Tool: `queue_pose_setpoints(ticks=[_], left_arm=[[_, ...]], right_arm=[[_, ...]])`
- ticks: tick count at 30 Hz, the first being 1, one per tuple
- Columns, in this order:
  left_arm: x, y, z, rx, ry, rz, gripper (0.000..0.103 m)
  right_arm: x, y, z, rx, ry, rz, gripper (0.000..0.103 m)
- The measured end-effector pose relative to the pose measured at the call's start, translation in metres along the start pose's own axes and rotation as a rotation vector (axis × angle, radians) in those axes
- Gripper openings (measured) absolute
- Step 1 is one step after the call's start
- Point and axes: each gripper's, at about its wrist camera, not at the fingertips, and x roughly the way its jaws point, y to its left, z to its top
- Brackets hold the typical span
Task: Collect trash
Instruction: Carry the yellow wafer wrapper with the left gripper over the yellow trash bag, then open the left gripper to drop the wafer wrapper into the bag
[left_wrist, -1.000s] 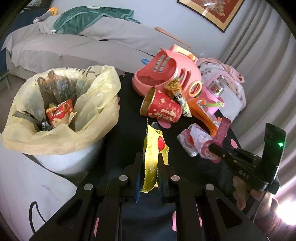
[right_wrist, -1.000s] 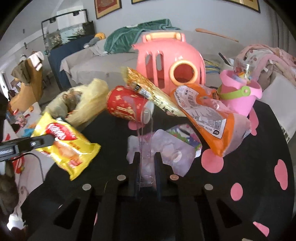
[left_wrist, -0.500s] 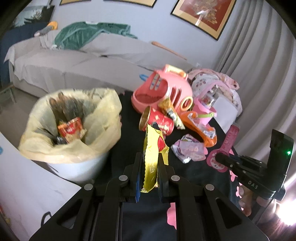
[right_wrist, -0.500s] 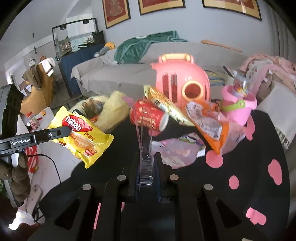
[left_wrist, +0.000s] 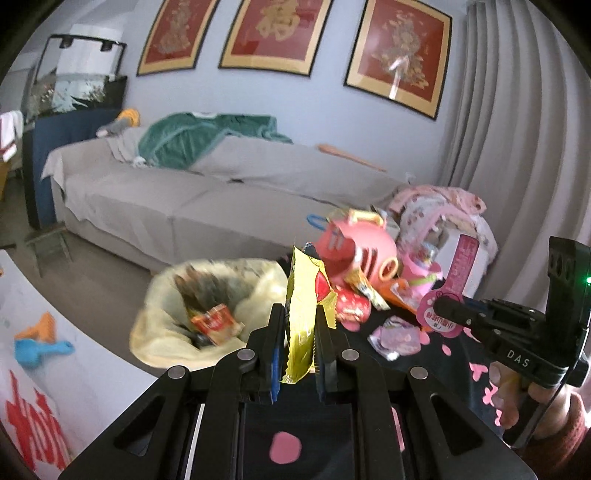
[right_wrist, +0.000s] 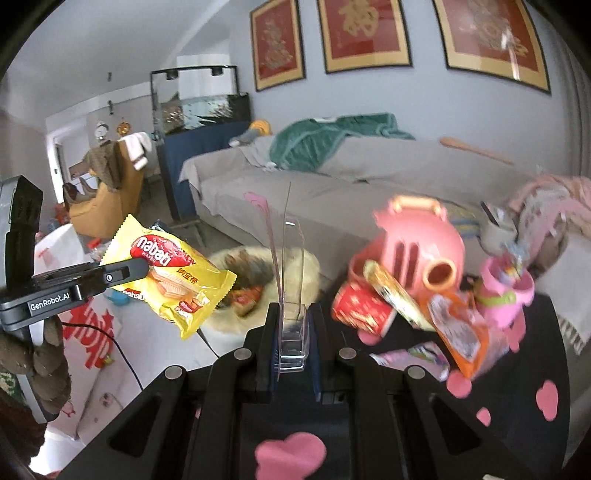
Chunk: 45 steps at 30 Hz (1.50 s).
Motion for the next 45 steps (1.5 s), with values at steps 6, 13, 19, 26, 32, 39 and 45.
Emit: queue_pose_setpoints(ticks=[6, 13, 19, 26, 32, 39, 45], left_arm=[[-0.017, 0.029, 0.016, -0.015, -0.065, 0.039, 0.015], [-0.007, 0.068, 0.020, -0.073, -0.064, 0.067, 0.015], [0.025, 0.100, 0.014, -0.160, -0.022, 0.074, 0.015], [0.089, 0.122, 0.009, -0.222, 0.050, 0.080, 0.015], [0.151, 0.130, 0.002, -0.215, 0.126, 0.098, 0.015], [0.206, 0.134, -0.026, -0.184, 0.247, 0.046, 0.025], [0.186, 0.142, -0.023, -0.223, 0.195, 0.037, 0.057]], right_arm=[[0.010, 0.030, 0.028, -0.049, -0.030, 0.024, 0.013], [0.029, 0.054, 0.047, -0.080, -0.050, 0.045, 0.013], [0.063, 0.061, 0.053, -0.090, -0.018, 0.066, 0.013], [0.113, 0.053, 0.051, -0.088, 0.046, 0.081, 0.013], [0.148, 0.032, 0.047, -0.055, 0.102, 0.072, 0.013], [0.176, 0.011, 0.041, -0.018, 0.157, 0.061, 0.013], [0.206, 0.007, 0.036, 0.014, 0.216, 0.083, 0.013]])
